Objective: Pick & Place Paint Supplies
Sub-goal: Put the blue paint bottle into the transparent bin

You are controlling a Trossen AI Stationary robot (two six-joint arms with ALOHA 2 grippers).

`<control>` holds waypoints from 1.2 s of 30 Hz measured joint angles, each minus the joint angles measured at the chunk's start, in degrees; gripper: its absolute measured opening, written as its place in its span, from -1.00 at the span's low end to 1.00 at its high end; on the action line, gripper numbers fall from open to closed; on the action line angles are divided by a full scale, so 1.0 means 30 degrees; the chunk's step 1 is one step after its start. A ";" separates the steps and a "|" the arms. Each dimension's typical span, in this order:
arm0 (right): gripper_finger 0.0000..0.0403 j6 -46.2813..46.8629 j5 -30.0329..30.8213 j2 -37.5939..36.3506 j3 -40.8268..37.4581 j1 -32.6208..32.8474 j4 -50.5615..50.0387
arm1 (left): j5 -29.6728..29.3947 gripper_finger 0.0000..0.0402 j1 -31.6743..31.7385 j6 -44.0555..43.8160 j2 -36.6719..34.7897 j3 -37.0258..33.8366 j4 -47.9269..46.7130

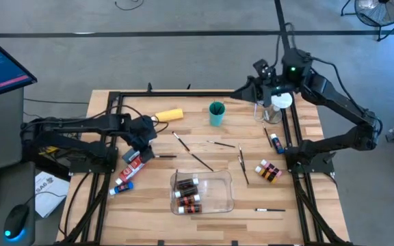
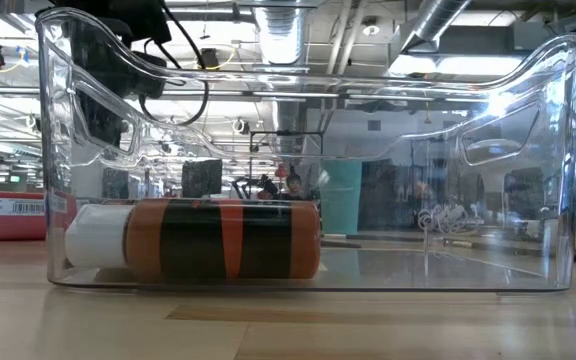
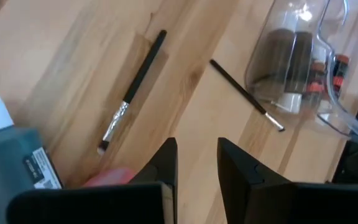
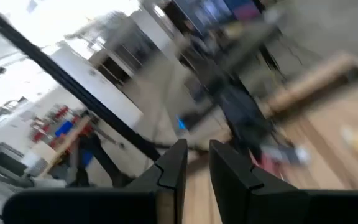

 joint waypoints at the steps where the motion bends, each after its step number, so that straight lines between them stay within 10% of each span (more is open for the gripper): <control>1: -0.70 -0.0229 0.0020 -0.0006 0.0000 -0.0058 -0.1108 | -0.0026 -0.76 -0.0088 0.0000 0.0000 0.0000 -0.0034; 15: -0.70 -0.4419 0.4094 0.0044 -0.0138 -0.0480 -1.6576 | -0.2064 -0.76 -0.0167 0.0020 0.0000 0.0000 0.0587; 36: -0.70 -0.4342 0.8626 0.0044 -0.0138 -0.0427 -1.3450 | -0.3592 -0.76 0.0088 -0.1535 0.0000 0.0000 0.5421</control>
